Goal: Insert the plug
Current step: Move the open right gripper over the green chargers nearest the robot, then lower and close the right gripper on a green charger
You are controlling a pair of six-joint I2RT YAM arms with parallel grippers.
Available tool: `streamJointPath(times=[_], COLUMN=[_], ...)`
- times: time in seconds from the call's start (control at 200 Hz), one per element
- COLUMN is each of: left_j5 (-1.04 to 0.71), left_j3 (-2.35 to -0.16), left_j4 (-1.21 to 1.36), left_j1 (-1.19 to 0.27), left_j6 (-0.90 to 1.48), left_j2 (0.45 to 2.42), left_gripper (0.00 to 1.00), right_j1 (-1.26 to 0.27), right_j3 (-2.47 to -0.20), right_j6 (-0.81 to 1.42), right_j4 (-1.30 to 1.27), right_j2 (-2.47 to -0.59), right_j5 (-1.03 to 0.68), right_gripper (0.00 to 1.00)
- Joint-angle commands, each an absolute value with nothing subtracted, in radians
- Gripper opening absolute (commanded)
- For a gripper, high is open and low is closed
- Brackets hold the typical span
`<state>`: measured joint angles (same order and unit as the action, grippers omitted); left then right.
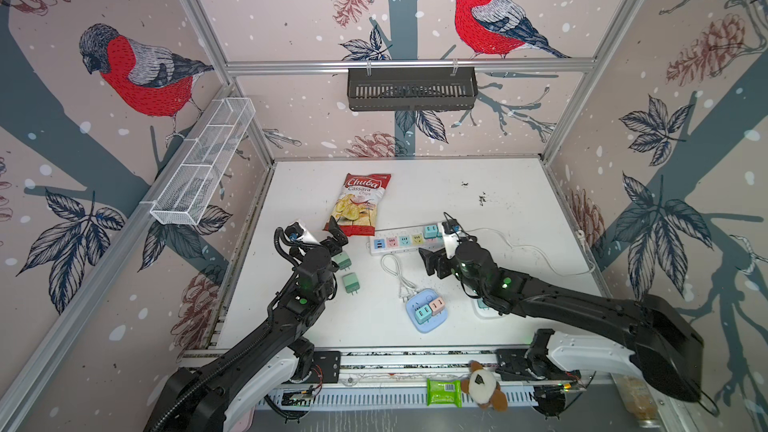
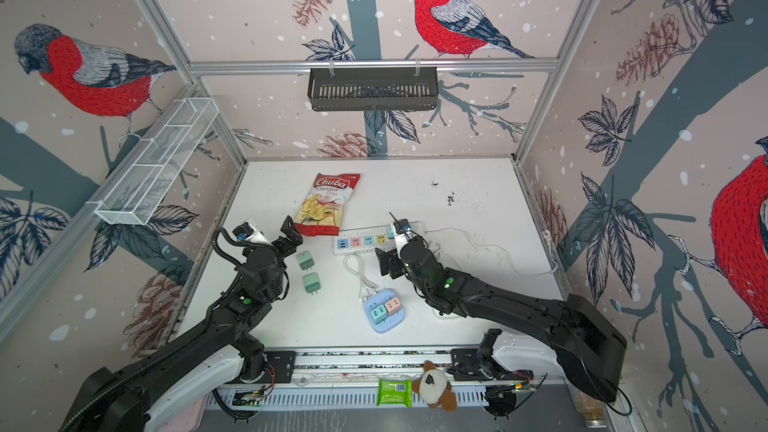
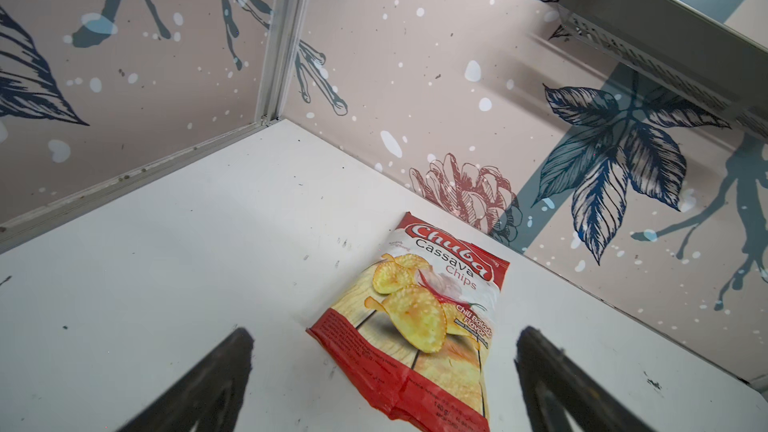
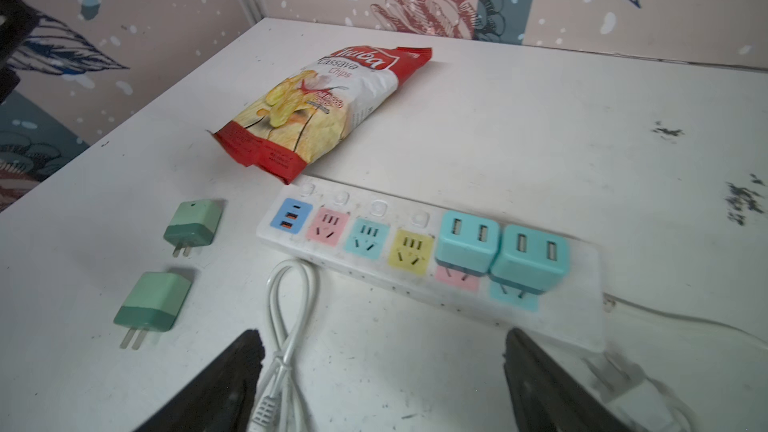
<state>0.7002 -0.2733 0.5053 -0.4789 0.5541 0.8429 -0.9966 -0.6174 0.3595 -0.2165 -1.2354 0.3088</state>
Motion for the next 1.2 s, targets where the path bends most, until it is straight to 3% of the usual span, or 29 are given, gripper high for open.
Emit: streamJointPath(times=[0.0, 0.255, 0.405, 0.675, 1.196], left_j5=[0.760, 0.875, 0.976, 1.006, 1.037], left_j3=[-0.269, -0.232, -0.248, -0.265, -0.215], left_j4=[0.489, 0.385, 0.226, 0.146, 0.114], left_j1=[-0.459, -0.403, -0.395, -0.394, -0.394], left_j6=[0.640, 0.813, 1.022, 1.132, 1.233], left_j2=[0.841, 0.808, 0.809, 0.834, 0.739], left_gripper=[0.98, 0.98, 0.98, 0.98, 0.98], right_j1=[-1.062, -1.204, -1.247, -1.337, -1.358], right_j3=[-0.719, -0.994, -1.172, -1.381, -1.430], right_j6=[0.343, 0.364, 0.478, 0.575, 0.631], right_j4=[-0.125, -0.037, 0.024, 0.042, 0.023], right_j2=[-1.344, -1.637, -1.812, -2.047, -2.165], right_j5=[0.374, 0.380, 0.434, 0.466, 0.455], right_gripper=[0.89, 0.85, 0.78, 0.78, 0.77])
